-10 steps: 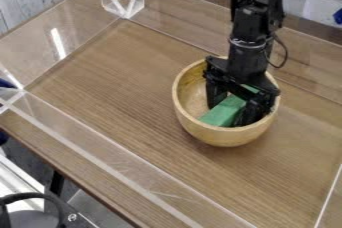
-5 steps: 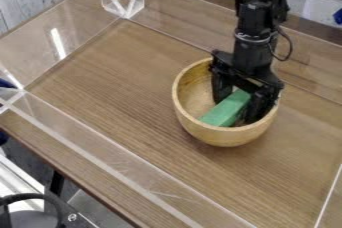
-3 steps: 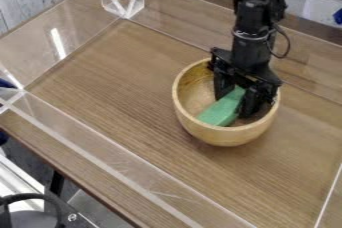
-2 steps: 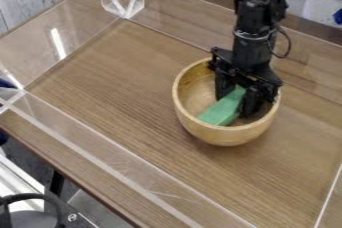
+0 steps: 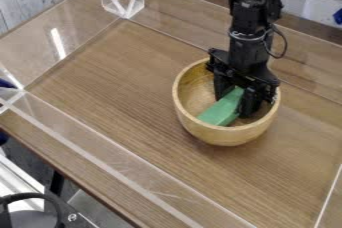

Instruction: Remove the green block from inside the brown bowl and put it on the table

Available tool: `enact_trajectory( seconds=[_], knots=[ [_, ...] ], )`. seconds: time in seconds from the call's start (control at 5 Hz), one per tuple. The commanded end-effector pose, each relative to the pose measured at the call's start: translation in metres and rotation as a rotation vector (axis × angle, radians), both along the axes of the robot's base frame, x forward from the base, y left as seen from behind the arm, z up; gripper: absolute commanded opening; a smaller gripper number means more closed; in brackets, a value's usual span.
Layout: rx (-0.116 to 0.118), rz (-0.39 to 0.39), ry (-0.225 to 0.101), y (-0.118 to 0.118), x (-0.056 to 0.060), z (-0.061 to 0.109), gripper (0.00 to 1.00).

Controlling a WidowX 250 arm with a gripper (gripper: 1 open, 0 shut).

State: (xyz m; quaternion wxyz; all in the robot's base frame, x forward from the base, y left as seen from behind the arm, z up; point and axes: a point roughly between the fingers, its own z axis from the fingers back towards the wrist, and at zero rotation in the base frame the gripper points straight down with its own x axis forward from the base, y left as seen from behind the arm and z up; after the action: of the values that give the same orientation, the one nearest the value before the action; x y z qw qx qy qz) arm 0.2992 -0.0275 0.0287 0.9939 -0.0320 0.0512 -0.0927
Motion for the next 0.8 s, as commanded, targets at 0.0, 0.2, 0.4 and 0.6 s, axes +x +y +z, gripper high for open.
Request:
enact_trajectory(
  seconds=[0.0, 0.2, 0.4, 0.6],
  knots=[
    [-0.005, 0.017, -0.059, 0.008, 0.005, 0.023, 0.00],
    [-0.006, 0.026, -0.082, 0.012, 0.005, 0.036, 0.00],
    [-0.003, 0.052, -0.136, 0.023, 0.007, 0.064, 0.00],
    [0.008, 0.122, -0.186, 0.053, 0.012, 0.087, 0.00]
  ],
)
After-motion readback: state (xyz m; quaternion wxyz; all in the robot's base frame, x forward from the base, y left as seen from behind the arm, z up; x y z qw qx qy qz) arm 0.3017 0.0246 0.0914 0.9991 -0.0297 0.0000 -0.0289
